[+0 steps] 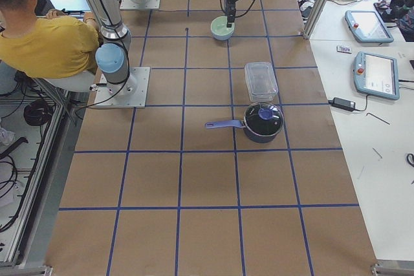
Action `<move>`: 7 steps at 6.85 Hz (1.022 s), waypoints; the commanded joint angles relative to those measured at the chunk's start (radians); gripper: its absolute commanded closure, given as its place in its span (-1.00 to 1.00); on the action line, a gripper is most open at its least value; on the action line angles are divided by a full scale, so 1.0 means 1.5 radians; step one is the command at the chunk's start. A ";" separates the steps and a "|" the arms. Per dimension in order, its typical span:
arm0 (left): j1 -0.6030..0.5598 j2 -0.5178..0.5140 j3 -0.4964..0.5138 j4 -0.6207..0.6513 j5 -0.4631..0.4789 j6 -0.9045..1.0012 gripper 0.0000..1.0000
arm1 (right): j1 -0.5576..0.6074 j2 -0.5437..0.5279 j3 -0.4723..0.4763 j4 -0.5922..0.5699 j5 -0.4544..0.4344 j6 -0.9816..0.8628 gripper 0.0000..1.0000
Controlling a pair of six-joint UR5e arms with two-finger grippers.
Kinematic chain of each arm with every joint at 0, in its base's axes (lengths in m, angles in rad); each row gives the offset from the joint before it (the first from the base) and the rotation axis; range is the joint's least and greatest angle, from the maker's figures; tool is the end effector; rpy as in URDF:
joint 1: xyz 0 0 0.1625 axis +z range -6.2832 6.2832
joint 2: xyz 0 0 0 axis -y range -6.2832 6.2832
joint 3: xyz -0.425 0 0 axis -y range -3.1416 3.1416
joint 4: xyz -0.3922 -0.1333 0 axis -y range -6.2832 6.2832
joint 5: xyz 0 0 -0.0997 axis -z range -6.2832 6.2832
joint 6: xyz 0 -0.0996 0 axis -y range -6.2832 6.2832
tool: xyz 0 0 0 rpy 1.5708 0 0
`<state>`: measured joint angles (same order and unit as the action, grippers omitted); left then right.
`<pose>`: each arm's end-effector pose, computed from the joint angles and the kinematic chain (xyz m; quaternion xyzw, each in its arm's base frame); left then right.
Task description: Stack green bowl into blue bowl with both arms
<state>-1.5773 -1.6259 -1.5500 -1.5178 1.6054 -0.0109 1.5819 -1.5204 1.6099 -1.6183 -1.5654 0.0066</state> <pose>-0.1332 -0.5161 0.4757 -0.0024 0.9998 -0.0095 0.0172 0.1395 -0.5060 0.4482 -0.0022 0.9998 0.0210 0.0025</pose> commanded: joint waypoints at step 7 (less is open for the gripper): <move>0.000 0.001 -0.001 0.009 -0.001 -0.002 -1.00 | -0.035 -0.049 -0.004 0.096 -0.001 -0.002 -1.00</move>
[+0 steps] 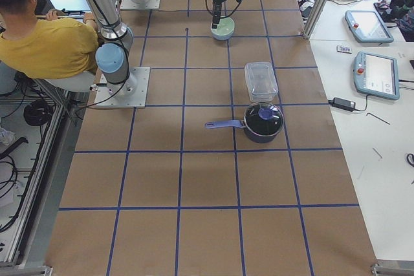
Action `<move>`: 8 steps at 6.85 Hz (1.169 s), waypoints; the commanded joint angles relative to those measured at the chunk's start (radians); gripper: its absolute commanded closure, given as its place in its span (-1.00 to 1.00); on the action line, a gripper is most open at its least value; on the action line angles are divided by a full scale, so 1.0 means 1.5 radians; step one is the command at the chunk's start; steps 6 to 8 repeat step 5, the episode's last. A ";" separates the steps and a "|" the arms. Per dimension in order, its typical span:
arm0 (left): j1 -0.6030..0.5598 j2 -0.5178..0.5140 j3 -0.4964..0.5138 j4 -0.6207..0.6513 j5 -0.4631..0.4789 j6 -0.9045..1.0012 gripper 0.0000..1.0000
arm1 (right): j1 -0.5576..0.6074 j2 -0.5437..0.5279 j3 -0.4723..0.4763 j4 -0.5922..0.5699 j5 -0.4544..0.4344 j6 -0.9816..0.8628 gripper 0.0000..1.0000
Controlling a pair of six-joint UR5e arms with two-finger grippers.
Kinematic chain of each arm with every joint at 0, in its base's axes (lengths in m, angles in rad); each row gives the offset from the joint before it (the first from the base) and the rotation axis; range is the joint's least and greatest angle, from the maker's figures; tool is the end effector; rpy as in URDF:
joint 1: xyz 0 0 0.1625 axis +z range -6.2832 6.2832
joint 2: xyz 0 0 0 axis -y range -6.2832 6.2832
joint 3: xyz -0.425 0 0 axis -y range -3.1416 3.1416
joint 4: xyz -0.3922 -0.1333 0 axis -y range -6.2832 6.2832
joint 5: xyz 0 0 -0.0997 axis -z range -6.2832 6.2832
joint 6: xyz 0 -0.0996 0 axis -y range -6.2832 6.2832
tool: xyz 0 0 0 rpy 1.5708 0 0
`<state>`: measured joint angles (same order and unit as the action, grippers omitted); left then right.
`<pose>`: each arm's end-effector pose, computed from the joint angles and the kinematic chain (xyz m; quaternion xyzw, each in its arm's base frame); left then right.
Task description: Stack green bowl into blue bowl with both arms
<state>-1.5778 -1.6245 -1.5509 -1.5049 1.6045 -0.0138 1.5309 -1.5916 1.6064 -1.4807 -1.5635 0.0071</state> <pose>-0.1336 -0.5167 0.4773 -0.0037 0.9997 -0.0162 0.0167 0.1151 -0.4770 0.4721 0.0237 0.9983 0.0524 0.0045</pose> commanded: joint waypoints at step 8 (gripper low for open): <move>0.001 -0.001 0.000 0.000 -0.001 -0.001 -1.00 | 0.000 0.003 0.000 0.001 0.000 -0.001 -1.00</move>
